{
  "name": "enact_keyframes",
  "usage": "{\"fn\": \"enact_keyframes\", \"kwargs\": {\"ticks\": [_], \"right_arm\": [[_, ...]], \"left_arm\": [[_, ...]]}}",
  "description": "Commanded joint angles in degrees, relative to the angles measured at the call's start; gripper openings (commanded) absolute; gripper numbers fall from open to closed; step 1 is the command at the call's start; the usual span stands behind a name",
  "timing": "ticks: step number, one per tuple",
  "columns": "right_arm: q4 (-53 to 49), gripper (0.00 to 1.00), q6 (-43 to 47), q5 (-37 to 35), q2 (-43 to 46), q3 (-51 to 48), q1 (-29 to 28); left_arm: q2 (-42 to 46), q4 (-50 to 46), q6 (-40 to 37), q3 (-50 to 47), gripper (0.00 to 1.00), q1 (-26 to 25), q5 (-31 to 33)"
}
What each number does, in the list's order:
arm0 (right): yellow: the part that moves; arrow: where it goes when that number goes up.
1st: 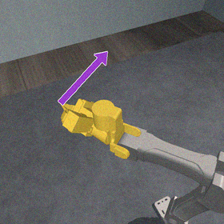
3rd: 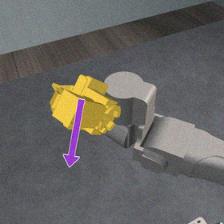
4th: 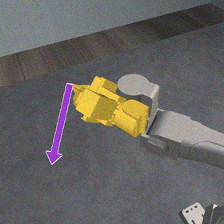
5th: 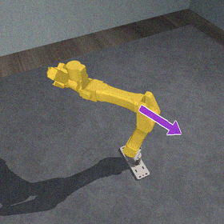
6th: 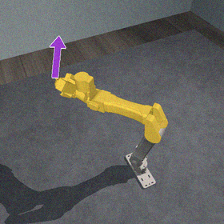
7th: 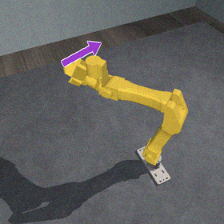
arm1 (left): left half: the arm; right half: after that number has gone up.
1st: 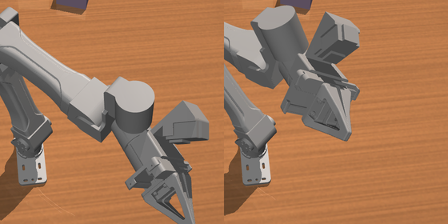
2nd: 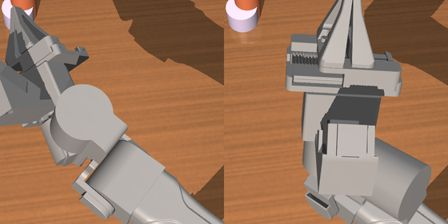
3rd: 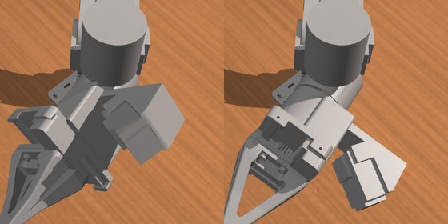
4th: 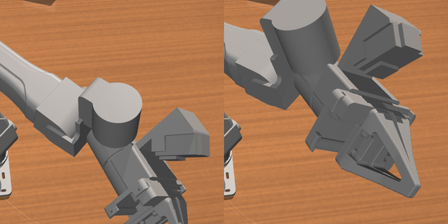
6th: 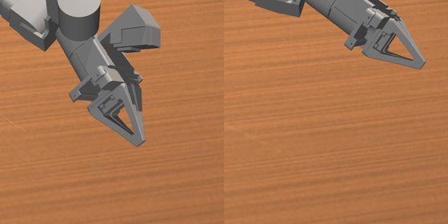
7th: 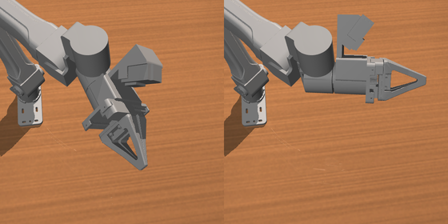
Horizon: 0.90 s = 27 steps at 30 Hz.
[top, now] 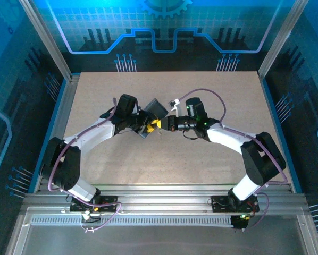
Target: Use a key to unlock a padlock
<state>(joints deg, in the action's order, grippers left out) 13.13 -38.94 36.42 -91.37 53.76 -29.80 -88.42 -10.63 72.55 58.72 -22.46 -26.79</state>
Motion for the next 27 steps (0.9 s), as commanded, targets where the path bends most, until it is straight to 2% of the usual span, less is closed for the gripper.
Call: {"fn": "enact_keyframes", "kwargs": {"ticks": [1,4,7,9,12,14,17,20,22,27], "right_arm": [[-6.95,0.17,6.35,-1.22,5.46,-1.47,2.05],[-15.69,0.30,16.17,-3.27,9.86,-1.84,3.00],[-23.87,0.37,28.48,-10.63,14.08,-1.11,2.15],[-24.94,0.39,35.21,-18.72,15.95,-1.56,0.52],[-18.69,0.40,44.28,-28.54,17.29,-5.45,-2.16],[-8.83,0.39,52.35,-32.22,17.88,-9.92,-5.19],[0.51,0.38,61.39,-37.02,16.07,-12.24,-9.40],[2.02,0.39,68.27,-42.83,12.34,-10.02,-13.19],[6.74,0.39,71.63,-45.84,10.30,-10.05,-15.26],[10.54,0.40,76.10,-48.69,6.34,-8.42,-17.84]], "left_arm": [[2.81,0.60,0.33,-0.27,0.00,1.60,-0.91],[1.74,-2.47,-0.05,0.83,0.00,2.18,-1.80],[0.06,-8.48,-0.73,3.13,0.00,2.23,-2.01],[-0.57,-10.73,-0.48,4.01,0.00,2.24,-2.20],[-0.85,-12.64,-0.22,5.30,0.00,2.22,-2.35],[-0.96,-13.89,-0.29,6.29,0.02,2.16,-2.61],[-0.92,-14.89,-0.28,6.87,0.02,2.22,-3.23],[-0.85,-15.85,-0.53,7.10,0.02,2.08,-3.47],[-0.62,-16.08,-0.63,7.37,0.02,2.11,-3.54],[-0.49,-16.09,-0.49,7.63,0.02,2.08,-3.79]]}}
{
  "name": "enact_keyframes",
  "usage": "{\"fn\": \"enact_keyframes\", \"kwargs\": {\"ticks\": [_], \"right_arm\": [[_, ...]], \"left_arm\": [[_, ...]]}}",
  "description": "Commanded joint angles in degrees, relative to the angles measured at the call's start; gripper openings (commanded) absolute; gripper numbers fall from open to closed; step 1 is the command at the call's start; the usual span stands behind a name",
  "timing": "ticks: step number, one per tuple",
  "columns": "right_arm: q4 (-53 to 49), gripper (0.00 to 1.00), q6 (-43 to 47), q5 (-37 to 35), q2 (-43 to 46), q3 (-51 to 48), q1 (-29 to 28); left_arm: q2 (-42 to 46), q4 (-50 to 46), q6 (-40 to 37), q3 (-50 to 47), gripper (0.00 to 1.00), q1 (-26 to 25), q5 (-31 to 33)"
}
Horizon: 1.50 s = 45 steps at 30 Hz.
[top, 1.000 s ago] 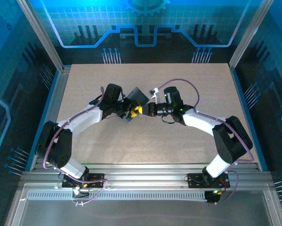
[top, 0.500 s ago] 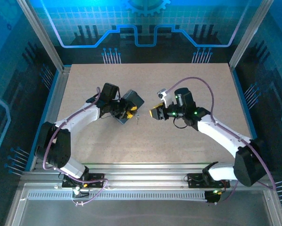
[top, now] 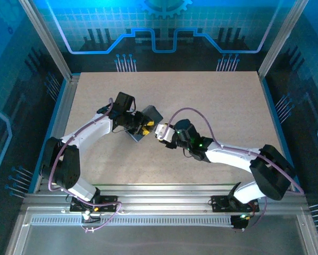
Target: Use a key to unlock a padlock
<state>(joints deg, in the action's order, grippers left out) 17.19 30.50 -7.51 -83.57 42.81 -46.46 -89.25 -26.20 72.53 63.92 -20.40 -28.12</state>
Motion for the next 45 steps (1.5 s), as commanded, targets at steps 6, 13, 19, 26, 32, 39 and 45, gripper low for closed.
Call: {"fn": "enact_keyframes", "kwargs": {"ticks": [6,13,19,26,32,39,45], "right_arm": [[9.40,0.39,8.76,-7.12,-3.91,3.77,-3.07],[10.60,0.35,10.16,-8.35,-4.15,4.02,-4.75],[12.07,0.31,10.61,-9.19,-3.81,2.99,-6.75],[12.43,0.27,10.89,-9.17,-4.01,2.81,-8.23],[12.89,0.27,11.29,-10.37,-4.40,2.94,-9.74],[11.94,0.19,11.12,-11.56,-4.36,3.16,-10.41],[10.58,0.29,9.74,-11.56,-3.56,2.31,-9.21]], "left_arm": [[0.52,-0.18,-0.46,2.39,0.02,0.02,-2.70],[0.64,0.79,-0.10,2.05,0.02,0.01,-2.81],[0.56,1.73,0.81,1.69,0.02,0.02,-2.86],[0.48,2.42,1.61,1.77,0.02,0.04,-2.78],[0.61,2.99,2.13,1.08,0.02,0.11,-2.82],[0.83,3.38,2.32,0.85,0.02,0.13,-2.91],[1.17,3.54,2.21,0.42,0.02,0.37,-2.77]]}}
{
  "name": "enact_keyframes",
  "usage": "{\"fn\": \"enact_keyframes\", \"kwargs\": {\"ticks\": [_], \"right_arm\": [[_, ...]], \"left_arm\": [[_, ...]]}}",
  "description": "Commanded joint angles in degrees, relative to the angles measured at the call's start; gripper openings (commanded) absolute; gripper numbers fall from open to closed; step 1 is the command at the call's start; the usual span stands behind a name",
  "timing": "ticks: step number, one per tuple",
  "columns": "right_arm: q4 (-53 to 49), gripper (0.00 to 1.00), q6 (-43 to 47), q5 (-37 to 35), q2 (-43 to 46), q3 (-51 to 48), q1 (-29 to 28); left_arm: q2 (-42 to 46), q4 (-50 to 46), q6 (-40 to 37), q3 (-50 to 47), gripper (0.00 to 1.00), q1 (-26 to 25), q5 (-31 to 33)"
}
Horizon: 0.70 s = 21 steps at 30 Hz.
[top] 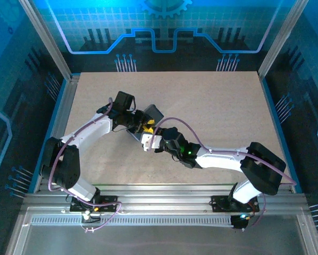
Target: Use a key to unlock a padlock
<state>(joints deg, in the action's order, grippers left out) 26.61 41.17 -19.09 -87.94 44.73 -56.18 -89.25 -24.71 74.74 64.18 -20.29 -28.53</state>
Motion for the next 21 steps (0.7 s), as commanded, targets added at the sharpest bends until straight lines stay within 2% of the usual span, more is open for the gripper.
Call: {"fn": "enact_keyframes", "kwargs": {"ticks": [1,8,13,21], "right_arm": [[0.34,0.32,-1.21,0.87,1.69,0.00,0.73],[-4.73,0.38,-1.59,4.11,7.86,-3.22,2.82],[-7.49,0.35,-1.80,5.45,9.40,-3.64,5.25],[-6.16,0.32,-0.78,5.29,5.76,-2.30,5.33]], "left_arm": [[1.22,2.02,-0.03,0.15,0.02,0.46,-2.19],[1.60,1.67,-0.08,-0.15,0.01,1.07,-1.97],[1.67,1.66,-0.03,-0.13,0.01,1.05,-1.93],[1.95,1.72,-0.07,0.15,0.02,1.05,-2.05]]}}
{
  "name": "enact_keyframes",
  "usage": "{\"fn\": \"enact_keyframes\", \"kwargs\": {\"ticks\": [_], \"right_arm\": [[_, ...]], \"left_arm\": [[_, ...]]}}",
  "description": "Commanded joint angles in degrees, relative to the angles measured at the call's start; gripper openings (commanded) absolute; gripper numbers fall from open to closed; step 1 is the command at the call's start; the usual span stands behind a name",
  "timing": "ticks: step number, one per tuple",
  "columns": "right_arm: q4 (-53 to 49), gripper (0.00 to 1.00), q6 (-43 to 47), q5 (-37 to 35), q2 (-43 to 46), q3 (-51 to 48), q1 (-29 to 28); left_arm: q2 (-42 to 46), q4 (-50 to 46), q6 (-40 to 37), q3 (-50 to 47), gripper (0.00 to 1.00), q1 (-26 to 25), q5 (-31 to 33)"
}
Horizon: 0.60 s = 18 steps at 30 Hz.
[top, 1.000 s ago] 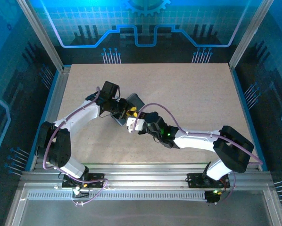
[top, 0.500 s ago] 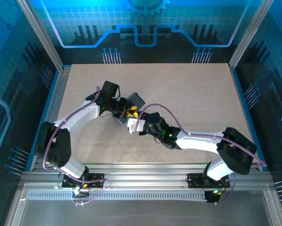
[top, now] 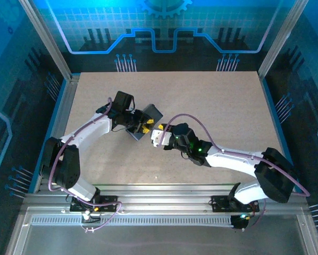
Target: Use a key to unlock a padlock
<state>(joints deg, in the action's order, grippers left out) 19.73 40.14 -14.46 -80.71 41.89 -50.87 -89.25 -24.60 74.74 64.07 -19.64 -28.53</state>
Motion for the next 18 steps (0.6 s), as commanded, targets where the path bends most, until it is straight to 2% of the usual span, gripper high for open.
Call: {"fn": "enact_keyframes", "kwargs": {"ticks": [1,18], "right_arm": [[1.17,0.32,0.33,0.57,-1.86,0.56,-0.02],[5.90,0.29,-0.29,-1.89,-4.62,3.12,-1.17]], "left_arm": [[1.93,1.65,-0.07,0.22,0.02,0.39,-1.96],[2.12,2.04,0.20,-0.09,0.01,0.39,-2.06]]}}
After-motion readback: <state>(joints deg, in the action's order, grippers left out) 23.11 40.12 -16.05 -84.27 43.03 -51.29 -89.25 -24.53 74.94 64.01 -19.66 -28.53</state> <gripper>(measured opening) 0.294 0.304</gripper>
